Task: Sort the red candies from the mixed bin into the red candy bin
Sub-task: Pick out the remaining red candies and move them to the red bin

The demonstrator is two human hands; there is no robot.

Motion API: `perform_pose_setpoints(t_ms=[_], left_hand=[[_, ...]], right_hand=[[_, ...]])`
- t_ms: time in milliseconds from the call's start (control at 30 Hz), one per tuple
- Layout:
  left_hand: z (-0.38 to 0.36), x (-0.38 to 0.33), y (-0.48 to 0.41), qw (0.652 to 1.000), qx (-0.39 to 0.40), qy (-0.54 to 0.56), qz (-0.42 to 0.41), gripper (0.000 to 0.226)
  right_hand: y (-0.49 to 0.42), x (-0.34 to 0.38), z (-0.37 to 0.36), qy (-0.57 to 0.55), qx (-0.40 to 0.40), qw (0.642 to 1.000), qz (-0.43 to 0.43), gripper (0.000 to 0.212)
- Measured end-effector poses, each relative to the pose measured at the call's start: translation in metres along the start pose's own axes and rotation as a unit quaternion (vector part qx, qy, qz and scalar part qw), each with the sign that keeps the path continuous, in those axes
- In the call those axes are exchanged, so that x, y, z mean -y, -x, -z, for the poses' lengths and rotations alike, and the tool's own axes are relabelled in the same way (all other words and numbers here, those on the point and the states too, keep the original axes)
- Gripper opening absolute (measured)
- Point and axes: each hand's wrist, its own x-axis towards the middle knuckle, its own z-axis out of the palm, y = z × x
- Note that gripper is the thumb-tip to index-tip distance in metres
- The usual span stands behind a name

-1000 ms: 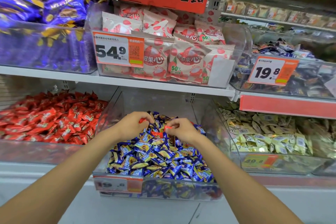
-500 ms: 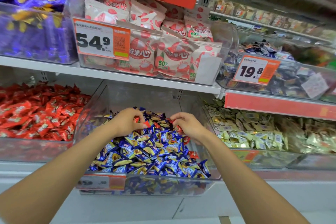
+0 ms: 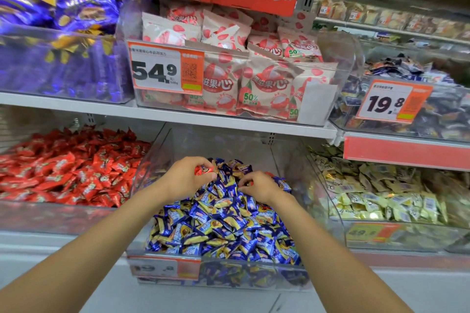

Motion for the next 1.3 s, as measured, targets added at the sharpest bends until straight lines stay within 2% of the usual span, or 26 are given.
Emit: perform_pose_setpoints(t_ms=[33, 233, 400, 500, 600, 700, 733, 833, 900, 967, 1067, 1167, 1233, 1300], left_hand=[[-0.001, 0.002, 0.0, 1.0, 0.003, 0.001, 0.001, 0.021], [-0.002, 0.003, 0.003, 1.0, 0.017, 0.014, 0.004, 0.018], [-0.004, 0.0, 0.004, 0.999, 0.009, 0.044, 0.0, 0.008], [-0.004, -0.005, 0.003, 0.997, 0.011, 0.07, -0.004, 0.003], [-0.007, -0.008, 0.003, 0.997, 0.009, 0.073, 0.001, 0.004], [-0.011, -0.011, 0.002, 0.997, 0.02, 0.079, -0.006, 0.006], [-0.012, -0.012, 0.002, 0.997, 0.022, 0.076, -0.008, 0.005], [-0.013, -0.014, 0.001, 0.998, 0.016, 0.064, -0.017, 0.009], [-0.012, -0.016, 0.002, 0.998, 0.014, 0.058, -0.02, 0.012], [-0.012, -0.014, 0.003, 0.999, 0.015, 0.049, -0.017, 0.011], [-0.011, -0.008, 0.002, 0.999, 0.006, 0.049, -0.011, 0.009], [-0.008, -0.004, 0.0, 0.999, -0.006, 0.052, -0.011, 0.008], [-0.007, -0.006, 0.001, 0.998, -0.006, 0.059, -0.016, 0.009], [-0.008, -0.007, 0.003, 0.998, 0.007, 0.054, -0.022, 0.012]], right_hand=[[0.0, -0.002, 0.0, -0.014, -0.009, 1.0, -0.005, 0.011], [0.014, -0.012, 0.006, -0.124, -0.017, 0.992, -0.027, 0.025], [0.032, 0.0, 0.033, -0.174, -0.054, 0.982, -0.049, 0.01], [0.049, 0.015, 0.05, -0.159, -0.055, 0.985, -0.037, 0.026], [0.067, 0.015, 0.052, -0.157, -0.014, 0.986, -0.046, 0.031], [0.074, 0.008, 0.047, -0.282, 0.039, 0.956, -0.068, 0.016], [0.073, 0.007, 0.047, -0.285, 0.031, 0.956, -0.068, 0.02], [0.069, 0.006, 0.045, -0.198, -0.001, 0.979, -0.052, 0.042], [0.068, 0.005, 0.039, -0.15, 0.019, 0.987, -0.055, 0.039], [0.07, 0.005, 0.031, -0.109, 0.074, 0.99, -0.053, 0.034], [0.073, 0.019, 0.036, -0.215, 0.118, 0.968, -0.054, 0.032], [0.069, 0.028, 0.056, -0.272, 0.053, 0.96, -0.039, 0.028], [0.065, 0.02, 0.058, -0.198, 0.006, 0.98, -0.026, 0.024], [0.062, 0.006, 0.05, -0.096, 0.011, 0.995, -0.029, 0.022]])
